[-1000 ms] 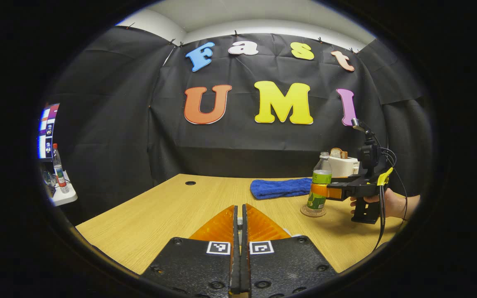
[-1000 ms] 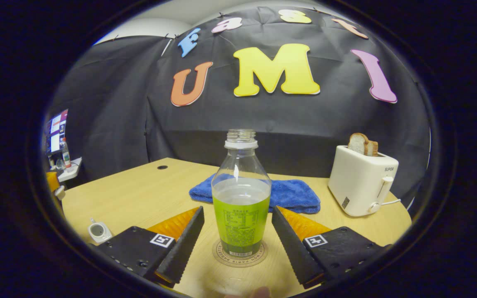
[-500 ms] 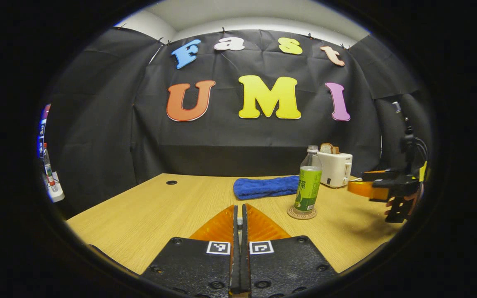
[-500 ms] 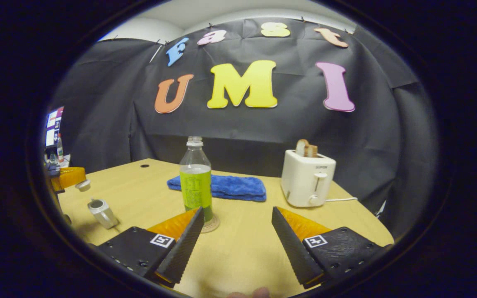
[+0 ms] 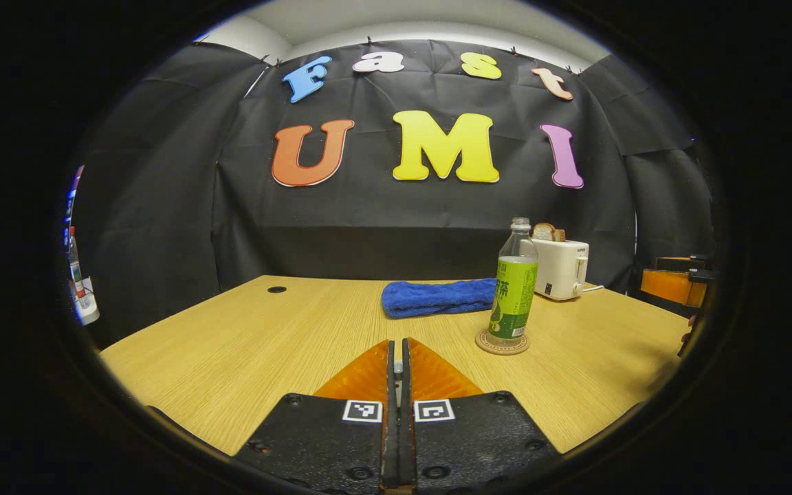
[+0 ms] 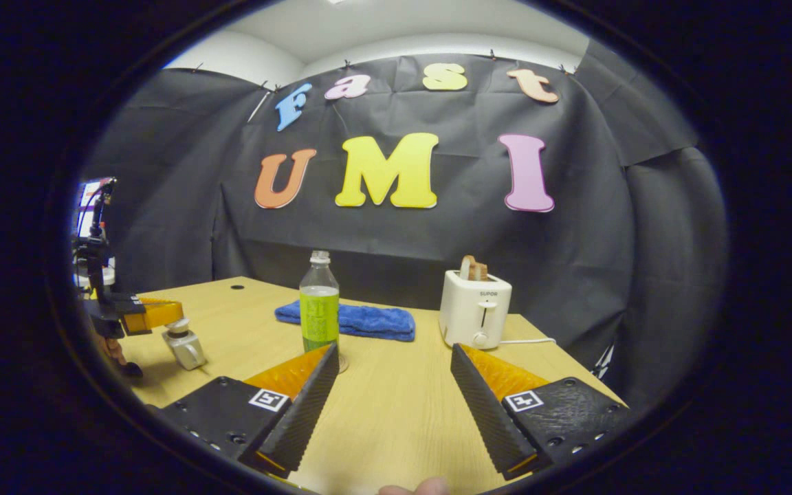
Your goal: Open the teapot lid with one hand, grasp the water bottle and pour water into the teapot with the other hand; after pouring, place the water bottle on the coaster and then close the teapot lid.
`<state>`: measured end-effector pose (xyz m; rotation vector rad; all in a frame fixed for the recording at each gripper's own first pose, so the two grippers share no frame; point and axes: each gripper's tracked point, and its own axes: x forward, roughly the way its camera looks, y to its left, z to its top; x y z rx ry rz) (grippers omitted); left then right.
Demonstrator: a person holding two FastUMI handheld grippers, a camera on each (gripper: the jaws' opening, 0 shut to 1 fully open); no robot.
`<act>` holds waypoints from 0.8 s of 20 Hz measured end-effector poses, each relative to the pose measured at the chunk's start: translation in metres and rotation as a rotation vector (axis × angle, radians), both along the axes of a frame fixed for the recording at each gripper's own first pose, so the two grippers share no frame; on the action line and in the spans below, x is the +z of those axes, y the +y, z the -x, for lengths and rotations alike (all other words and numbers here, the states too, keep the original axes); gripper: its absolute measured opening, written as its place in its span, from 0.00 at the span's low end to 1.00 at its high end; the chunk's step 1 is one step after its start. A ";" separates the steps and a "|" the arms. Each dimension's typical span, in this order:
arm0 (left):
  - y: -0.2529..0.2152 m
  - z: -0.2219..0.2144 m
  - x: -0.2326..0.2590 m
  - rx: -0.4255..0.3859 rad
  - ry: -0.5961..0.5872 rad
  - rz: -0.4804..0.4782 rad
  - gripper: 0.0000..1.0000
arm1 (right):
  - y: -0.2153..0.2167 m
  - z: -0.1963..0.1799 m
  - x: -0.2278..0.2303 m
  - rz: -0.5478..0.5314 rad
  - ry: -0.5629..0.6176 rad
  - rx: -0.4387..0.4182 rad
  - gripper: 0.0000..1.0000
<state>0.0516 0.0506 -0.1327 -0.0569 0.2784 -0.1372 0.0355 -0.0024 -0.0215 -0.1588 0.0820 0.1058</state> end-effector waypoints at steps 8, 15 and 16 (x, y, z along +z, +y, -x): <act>-0.003 0.002 -0.003 0.009 0.005 -0.001 0.03 | -0.002 0.004 -0.007 0.011 -0.003 0.003 0.99; -0.003 0.005 -0.003 0.023 0.009 -0.003 0.03 | 0.000 0.011 -0.008 0.005 -0.015 0.023 0.98; -0.003 0.006 -0.003 0.026 0.009 -0.004 0.03 | 0.000 0.011 -0.007 0.005 -0.016 0.026 0.98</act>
